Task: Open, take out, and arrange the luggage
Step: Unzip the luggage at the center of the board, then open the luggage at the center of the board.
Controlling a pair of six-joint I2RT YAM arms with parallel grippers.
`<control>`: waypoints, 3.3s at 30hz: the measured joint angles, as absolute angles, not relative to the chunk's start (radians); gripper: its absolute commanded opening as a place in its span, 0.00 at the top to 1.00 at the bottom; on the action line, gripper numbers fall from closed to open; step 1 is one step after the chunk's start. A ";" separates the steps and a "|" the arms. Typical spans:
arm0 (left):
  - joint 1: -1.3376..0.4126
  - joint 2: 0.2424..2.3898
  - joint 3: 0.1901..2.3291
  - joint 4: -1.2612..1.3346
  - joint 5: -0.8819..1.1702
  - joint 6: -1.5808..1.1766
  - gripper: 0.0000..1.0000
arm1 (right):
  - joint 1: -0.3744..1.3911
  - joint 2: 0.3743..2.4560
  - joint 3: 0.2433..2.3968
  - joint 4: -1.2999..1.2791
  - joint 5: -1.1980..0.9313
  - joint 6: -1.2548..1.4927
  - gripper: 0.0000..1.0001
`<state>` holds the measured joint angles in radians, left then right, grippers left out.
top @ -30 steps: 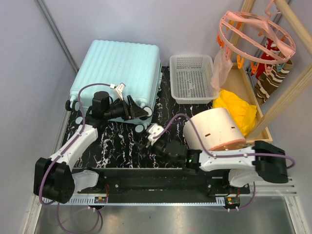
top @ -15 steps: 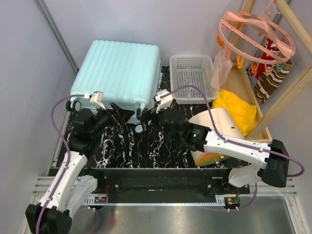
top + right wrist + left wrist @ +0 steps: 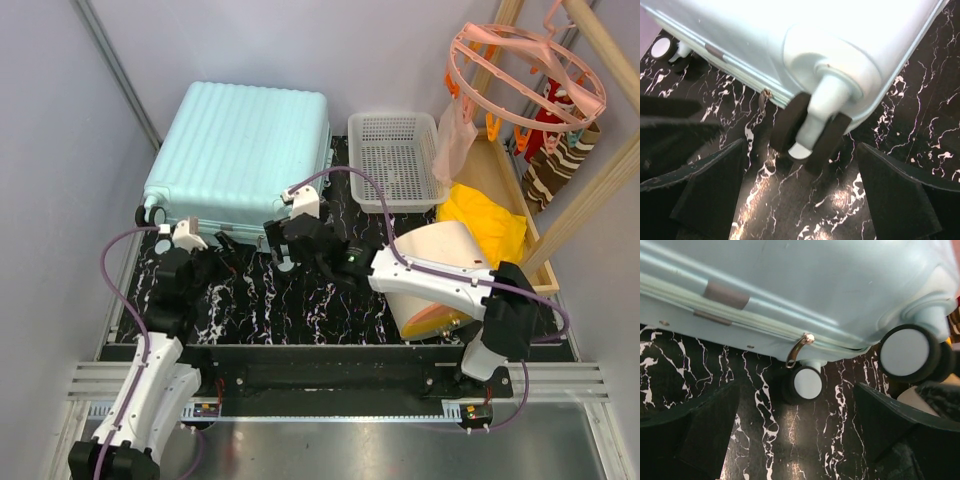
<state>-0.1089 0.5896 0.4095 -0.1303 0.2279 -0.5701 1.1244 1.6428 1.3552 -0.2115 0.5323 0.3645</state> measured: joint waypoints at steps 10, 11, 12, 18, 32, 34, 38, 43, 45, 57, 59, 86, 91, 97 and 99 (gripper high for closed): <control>-0.138 0.586 0.283 0.001 0.245 -0.581 0.05 | 1.124 1.823 1.521 -0.327 0.664 0.350 0.32; -0.146 0.593 0.278 0.015 0.246 -0.580 0.05 | 1.124 1.831 1.523 -0.340 0.674 0.349 0.36; -0.157 0.601 0.274 0.031 0.246 -0.580 0.06 | 1.124 1.833 1.523 -0.350 0.681 0.346 0.41; -0.205 0.690 0.268 0.142 0.245 -0.571 0.10 | 1.122 1.836 1.528 -0.380 0.745 0.356 1.00; -0.239 0.920 0.268 0.389 0.249 -0.570 0.28 | 1.117 1.821 1.525 -0.395 0.736 0.345 1.00; -0.247 0.965 0.268 0.426 0.253 -0.573 0.32 | 1.117 1.819 1.525 -0.397 0.731 0.345 1.00; -0.248 1.013 0.268 0.471 0.255 -0.575 0.37 | 1.116 1.814 1.518 -0.393 0.722 0.346 1.00; -0.248 1.059 0.269 0.533 0.257 -0.573 0.43 | 1.116 1.808 1.510 -0.388 0.716 0.349 1.00; -0.249 1.090 0.269 0.559 0.259 -0.573 0.45 | 1.116 1.807 1.510 -0.388 0.716 0.349 1.00; -0.250 1.188 0.303 0.642 0.286 -0.562 0.80 | 1.114 1.800 1.504 -0.388 0.714 0.349 1.00; -0.250 1.204 0.310 0.641 0.284 -0.555 0.86 | 1.114 1.800 1.504 -0.388 0.714 0.348 1.00; -0.078 1.033 0.278 0.477 0.176 -0.589 1.00 | 1.114 1.759 1.452 -0.348 0.716 0.345 1.00; -0.008 0.991 0.258 0.457 0.157 -0.601 1.00 | 1.114 1.748 1.442 -0.346 0.717 0.344 1.00; 0.086 0.968 0.246 0.449 0.155 -0.625 1.00 | 1.114 1.731 1.427 -0.346 0.722 0.336 1.00; 0.117 0.966 0.244 0.448 0.155 -0.636 1.00 | 1.114 1.725 1.421 -0.346 0.722 0.334 1.00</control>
